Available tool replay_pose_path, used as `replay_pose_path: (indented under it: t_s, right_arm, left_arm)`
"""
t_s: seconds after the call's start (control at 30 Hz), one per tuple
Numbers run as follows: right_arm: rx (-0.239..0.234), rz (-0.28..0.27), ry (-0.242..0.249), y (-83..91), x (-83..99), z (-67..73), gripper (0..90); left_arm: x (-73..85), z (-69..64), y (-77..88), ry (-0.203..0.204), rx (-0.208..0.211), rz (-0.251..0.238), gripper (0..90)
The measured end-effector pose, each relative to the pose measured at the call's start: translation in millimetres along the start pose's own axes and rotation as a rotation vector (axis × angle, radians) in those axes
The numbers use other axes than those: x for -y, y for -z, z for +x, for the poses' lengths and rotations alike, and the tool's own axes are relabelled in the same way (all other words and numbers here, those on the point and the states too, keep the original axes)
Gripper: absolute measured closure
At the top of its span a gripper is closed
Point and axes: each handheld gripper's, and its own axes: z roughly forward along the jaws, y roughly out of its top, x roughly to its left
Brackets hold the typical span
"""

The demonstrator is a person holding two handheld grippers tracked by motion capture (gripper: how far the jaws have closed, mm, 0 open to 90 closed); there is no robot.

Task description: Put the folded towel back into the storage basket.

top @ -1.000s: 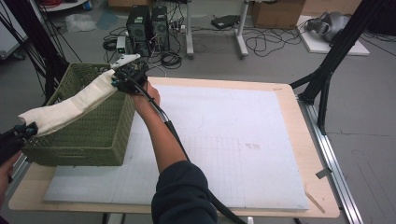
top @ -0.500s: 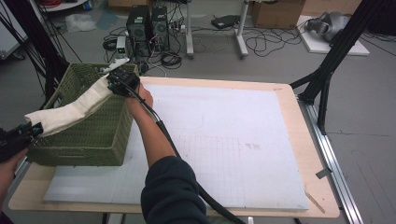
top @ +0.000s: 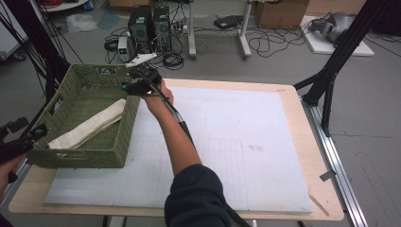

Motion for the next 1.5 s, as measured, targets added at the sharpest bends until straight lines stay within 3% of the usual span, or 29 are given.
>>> replay_pose_path:
  t_s: [0.1,0.23,0.47,0.67,0.9,1.13,1.3,1.5]
  right_arm:
    - [0.003,-0.002,0.011,24.8,8.3,-10.6,34.2]
    - [-0.012,0.001,-0.028,56.6,27.1,-24.8,26.2]
    - [0.033,-0.001,-0.081,116.8,58.6,-41.3,11.4]
    - [0.078,0.008,-0.097,169.3,93.8,-48.0,11.3]
    - [0.141,0.016,-0.119,218.9,142.7,-45.8,11.3]
    - [0.189,0.012,-0.134,258.9,181.7,-40.1,11.3]
    - [0.226,0.009,-0.161,283.3,203.6,-39.4,11.3]
    - [0.275,0.017,-0.148,307.1,223.1,-35.0,11.3]
  left_arm:
    - [-2.2,-12.6,-11.6,0.020,0.059,0.002,19.3]
    - [-5.4,-30.7,-27.0,-0.001,0.132,-0.004,18.9]
    - [-11.0,-66.0,-53.7,-0.038,0.228,0.007,19.4]
    - [-11.6,-100.9,-73.5,-0.046,0.310,-0.006,19.4]
    - [-0.4,-139.8,-98.9,-0.074,0.420,0.013,19.8]
    - [7.2,-172.0,-118.9,-0.094,0.501,0.010,20.1]
    - [16.2,-191.4,-129.4,-0.111,0.531,0.025,20.4]
    - [29.6,-210.8,-140.6,-0.126,0.555,0.048,20.3]
